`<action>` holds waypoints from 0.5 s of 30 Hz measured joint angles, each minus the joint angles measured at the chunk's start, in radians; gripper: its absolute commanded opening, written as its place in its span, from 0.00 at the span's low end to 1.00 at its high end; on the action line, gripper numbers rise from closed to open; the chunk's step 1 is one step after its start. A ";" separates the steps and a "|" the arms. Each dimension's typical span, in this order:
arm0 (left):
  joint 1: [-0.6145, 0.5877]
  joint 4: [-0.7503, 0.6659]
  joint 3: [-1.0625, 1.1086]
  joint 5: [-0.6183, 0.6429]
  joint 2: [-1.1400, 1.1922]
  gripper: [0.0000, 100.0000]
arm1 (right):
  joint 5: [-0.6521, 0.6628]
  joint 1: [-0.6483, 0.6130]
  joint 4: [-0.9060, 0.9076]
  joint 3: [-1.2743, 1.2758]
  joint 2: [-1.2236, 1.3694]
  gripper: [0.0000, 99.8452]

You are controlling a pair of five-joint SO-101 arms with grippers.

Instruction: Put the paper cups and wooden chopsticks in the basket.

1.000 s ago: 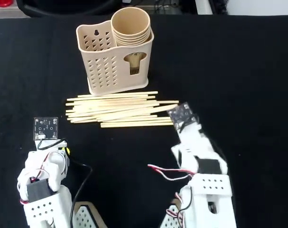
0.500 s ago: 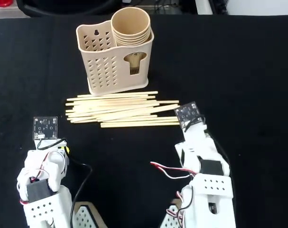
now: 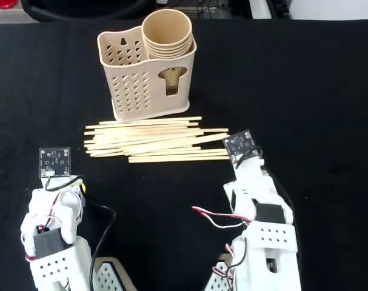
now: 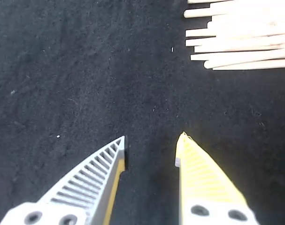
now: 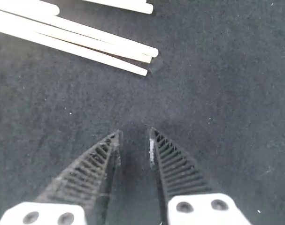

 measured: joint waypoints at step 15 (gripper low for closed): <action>-0.002 0.021 0.000 0.000 0.000 0.18 | 0.000 0.000 0.000 0.000 0.000 0.10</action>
